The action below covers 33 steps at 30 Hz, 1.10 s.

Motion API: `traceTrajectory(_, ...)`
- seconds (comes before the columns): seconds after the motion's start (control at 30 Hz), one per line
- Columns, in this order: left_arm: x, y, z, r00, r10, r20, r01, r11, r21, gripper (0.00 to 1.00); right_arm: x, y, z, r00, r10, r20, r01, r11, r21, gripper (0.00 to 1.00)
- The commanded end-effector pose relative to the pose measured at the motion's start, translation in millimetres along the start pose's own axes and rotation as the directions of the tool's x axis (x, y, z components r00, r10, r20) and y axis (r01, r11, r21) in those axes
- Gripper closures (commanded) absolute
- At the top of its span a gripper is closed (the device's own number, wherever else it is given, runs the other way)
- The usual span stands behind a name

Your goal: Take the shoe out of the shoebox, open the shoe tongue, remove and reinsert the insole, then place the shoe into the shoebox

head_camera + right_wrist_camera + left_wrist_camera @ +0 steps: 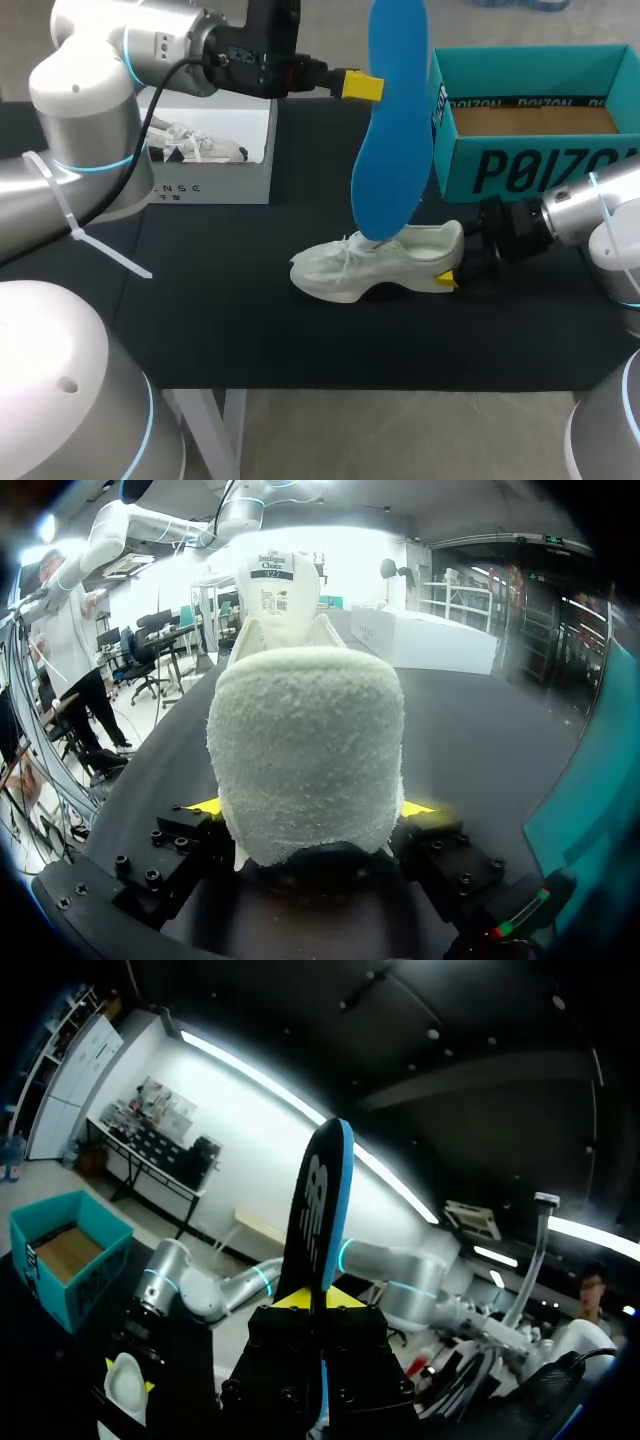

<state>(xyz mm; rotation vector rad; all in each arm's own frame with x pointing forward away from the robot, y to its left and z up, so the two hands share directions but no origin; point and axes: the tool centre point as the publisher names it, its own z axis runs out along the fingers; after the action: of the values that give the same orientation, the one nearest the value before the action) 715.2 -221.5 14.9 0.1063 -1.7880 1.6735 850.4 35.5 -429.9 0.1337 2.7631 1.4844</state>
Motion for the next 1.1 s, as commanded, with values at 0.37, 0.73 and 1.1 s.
traceTrajectory(0.37,0.0,0.1,0.0,1.0,0.001,-0.001,-0.001,1.0,0.0,1.0,1.2,-3.1,3.0,1.0,0.001,0.0,-0.001,1.0,0.004,0.0)
traceTrajectory(0.73,0.0,0.1,0.0,1.0,0.001,-0.001,-0.001,1.0,0.0,1.0,1.2,-3.1,3.0,1.0,0.001,0.0,-0.001,1.0,0.004,0.0)
traceTrajectory(1.1,0.0,0.1,0.0,1.0,0.001,-0.001,-0.001,1.0,0.0,1.0,7.0,2.2,-9.3,0.998,0.062,-0.031,-0.058,0.992,0.108,0.0)
